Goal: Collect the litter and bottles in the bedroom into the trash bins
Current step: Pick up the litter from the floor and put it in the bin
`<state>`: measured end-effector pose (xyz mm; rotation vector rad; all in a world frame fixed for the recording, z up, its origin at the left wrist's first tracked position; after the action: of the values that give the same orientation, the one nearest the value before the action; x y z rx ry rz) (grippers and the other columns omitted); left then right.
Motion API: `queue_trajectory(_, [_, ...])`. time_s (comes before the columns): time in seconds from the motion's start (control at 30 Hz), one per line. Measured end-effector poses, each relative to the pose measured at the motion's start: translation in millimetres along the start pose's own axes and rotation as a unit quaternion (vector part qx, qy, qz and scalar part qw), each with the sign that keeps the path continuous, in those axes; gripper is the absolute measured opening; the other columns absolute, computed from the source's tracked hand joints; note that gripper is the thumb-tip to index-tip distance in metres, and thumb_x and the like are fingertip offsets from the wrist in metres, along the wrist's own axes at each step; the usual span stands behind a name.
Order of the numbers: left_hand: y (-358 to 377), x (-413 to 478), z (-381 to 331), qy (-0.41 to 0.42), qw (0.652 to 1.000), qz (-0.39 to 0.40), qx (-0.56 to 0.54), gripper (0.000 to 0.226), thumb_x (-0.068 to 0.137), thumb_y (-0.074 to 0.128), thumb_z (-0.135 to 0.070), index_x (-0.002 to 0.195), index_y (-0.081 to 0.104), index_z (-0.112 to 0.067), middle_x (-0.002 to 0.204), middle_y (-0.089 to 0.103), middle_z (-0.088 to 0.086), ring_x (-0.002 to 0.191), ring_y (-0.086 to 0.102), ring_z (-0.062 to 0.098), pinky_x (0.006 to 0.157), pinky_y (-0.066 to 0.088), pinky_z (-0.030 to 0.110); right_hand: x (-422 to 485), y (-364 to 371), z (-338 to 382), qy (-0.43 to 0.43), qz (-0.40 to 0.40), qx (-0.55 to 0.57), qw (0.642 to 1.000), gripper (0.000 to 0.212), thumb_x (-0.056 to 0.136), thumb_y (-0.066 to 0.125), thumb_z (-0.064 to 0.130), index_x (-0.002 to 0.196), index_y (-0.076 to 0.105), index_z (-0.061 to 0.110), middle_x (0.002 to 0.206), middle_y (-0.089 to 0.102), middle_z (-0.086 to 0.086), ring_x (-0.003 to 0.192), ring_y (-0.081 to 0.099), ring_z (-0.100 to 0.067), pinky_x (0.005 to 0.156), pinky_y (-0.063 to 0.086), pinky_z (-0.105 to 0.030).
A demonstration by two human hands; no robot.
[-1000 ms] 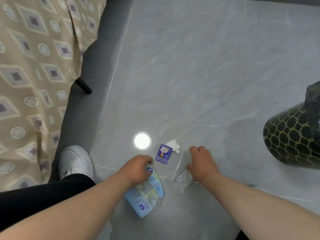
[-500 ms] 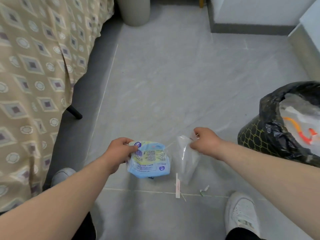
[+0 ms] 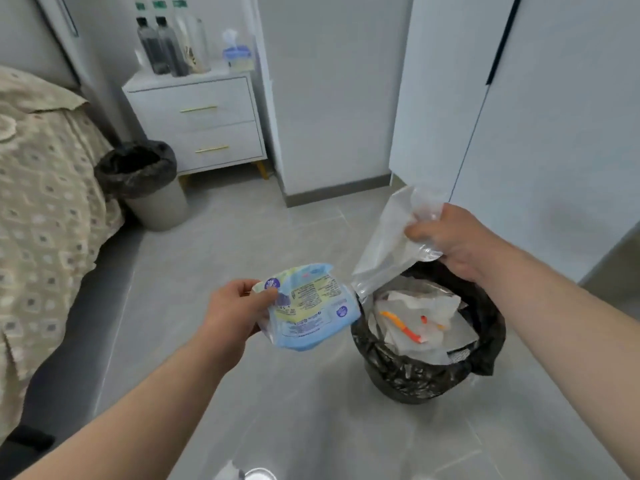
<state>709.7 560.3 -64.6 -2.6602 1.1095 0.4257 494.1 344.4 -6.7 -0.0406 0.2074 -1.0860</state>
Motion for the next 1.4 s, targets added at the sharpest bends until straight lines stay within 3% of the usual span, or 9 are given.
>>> queue_trajectory(0.23, [151.4, 9.4, -7.5, -0.009, 0.998, 0.065, 0.013, 0.018, 0.079, 0.069, -0.004, 0.092, 0.057, -0.001, 0.093, 0.069, 0.023, 0.081, 0.072, 0.036, 0.073, 0.059, 0.051, 12.9, -96.1, -23.4, 0.071, -0.115, 0.103, 0.985, 0.03, 0.08, 0.057, -0.011, 0.083, 0.059, 0.018, 0.084, 0.064, -0.004, 0.08, 0.063, -0.022, 0.063, 0.051, -0.03])
queue_trajectory(0.33, [186.1, 14.9, 9.8, -0.036, 0.996, 0.075, 0.036, 0.02, 0.078, 0.073, -0.008, 0.085, 0.054, -0.005, 0.095, 0.069, 0.024, 0.082, 0.071, 0.035, 0.069, 0.06, 0.044, 17.0, -114.5, -45.4, 0.112, -0.128, 0.09, 0.981, 0.029, 0.08, 0.055, -0.012, 0.085, 0.059, 0.017, 0.087, 0.064, -0.007, 0.081, 0.063, -0.024, 0.061, 0.05, -0.03])
queue_trajectory(0.53, [194.5, 17.9, 28.3, 0.028, 0.98, 0.094, 0.173, 0.028, 0.084, 0.066, -0.031, 0.1, 0.052, -0.012, 0.094, 0.056, -0.002, 0.085, 0.059, 0.017, 0.082, 0.055, 0.04, 16.7, -120.7, -69.7, 0.145, -0.129, 0.075, 0.978, 0.028, 0.079, 0.051, -0.013, 0.086, 0.059, 0.014, 0.091, 0.063, -0.011, 0.081, 0.062, -0.026, 0.073, 0.053, -0.036])
queue_trajectory(0.63, [168.1, 13.1, 37.2, 0.186, 0.904, 0.027, 0.385, 0.048, 0.084, 0.059, -0.038, 0.125, 0.048, -0.015, 0.123, 0.045, 0.001, 0.113, 0.048, 0.02, 0.096, 0.042, 0.032, 18.3, -118.8, -70.7, 0.068, -0.167, -0.063, 0.982, 0.027, 0.077, 0.048, -0.007, 0.089, 0.061, 0.014, 0.09, 0.062, -0.007, 0.085, 0.06, -0.027, 0.069, 0.048, -0.029])
queue_trajectory(0.77, [151.1, 11.7, 77.8, 0.159, 0.831, 0.189, 0.498, 0.092, 0.074, 0.054, -0.068, 0.151, 0.016, -0.032, 0.16, 0.009, -0.007, 0.146, 0.019, 0.018, 0.116, 0.029, 0.038, 10.0, -96.9, -70.3, -0.102, -0.221, -0.325, 0.914, 0.039, 0.079, 0.043, -0.004, 0.109, 0.058, 0.016, 0.109, 0.058, -0.004, 0.099, 0.053, -0.024, 0.072, 0.043, -0.028])
queue_trajectory(0.87, [152.2, 9.5, 84.6, 0.164, 0.852, 0.194, 0.457, 0.097, 0.081, 0.058, -0.06, 0.152, -0.002, -0.033, 0.16, -0.014, -0.009, 0.148, 0.014, 0.014, 0.117, 0.023, 0.031, 4.1, -57.0, -100.8, -0.145, -0.073, -0.507, 0.846, 0.045, 0.08, 0.05, 0.003, 0.123, 0.053, 0.017, 0.123, 0.053, -0.007, 0.112, 0.047, -0.027, 0.091, 0.044, -0.038])
queue_trajectory(1.03, [152.3, 10.7, 90.6, 0.169, 0.872, 0.192, 0.417, 0.098, 0.082, 0.061, -0.054, 0.153, -0.003, -0.031, 0.16, -0.016, -0.008, 0.148, 0.011, 0.011, 0.116, 0.02, 0.027, 0.0, -2.9, -163.3, 0.054, 0.248, -0.577, 0.777, 0.083, 0.081, 0.04, 0.069, 0.15, 0.005, 0.04, 0.16, 0.012, -0.008, 0.146, 0.012, -0.033, 0.115, 0.02, -0.053])
queue_trajectory(1.2, [151.5, 13.5, 96.3, 0.172, 0.886, 0.192, 0.386, 0.101, 0.081, 0.064, -0.052, 0.153, -0.003, -0.029, 0.159, -0.018, -0.013, 0.147, 0.009, 0.008, 0.117, 0.019, 0.027, 4.6, 10.3, -171.9, 0.129, 0.275, -0.564, 0.768, 0.055, 0.101, 0.013, 0.044, 0.153, 0.004, 0.028, 0.161, -0.005, -0.013, 0.148, -0.005, -0.033, 0.118, 0.001, -0.048])
queue_trajectory(1.4, [152.2, 14.2, 98.1, 0.159, 0.897, 0.202, 0.358, 0.1, 0.083, 0.065, -0.046, 0.153, -0.003, -0.025, 0.158, -0.022, -0.013, 0.148, 0.003, 0.008, 0.118, 0.016, 0.027, 18.3, 17.7, -179.8, 0.128, 0.254, -0.63, 0.722, 0.059, 0.096, 0.038, 0.046, 0.15, 0.02, 0.032, 0.155, 0.016, -0.017, 0.14, 0.021, -0.038, 0.115, 0.023, -0.045])
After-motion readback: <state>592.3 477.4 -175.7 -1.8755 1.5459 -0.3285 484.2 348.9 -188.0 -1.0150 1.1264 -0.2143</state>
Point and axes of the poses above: each hand's wrist, its own x-axis towards the middle knuckle, its own y-axis out of the palm, z = x × y, the point moved 2 cm from there along x, towards the middle knuckle
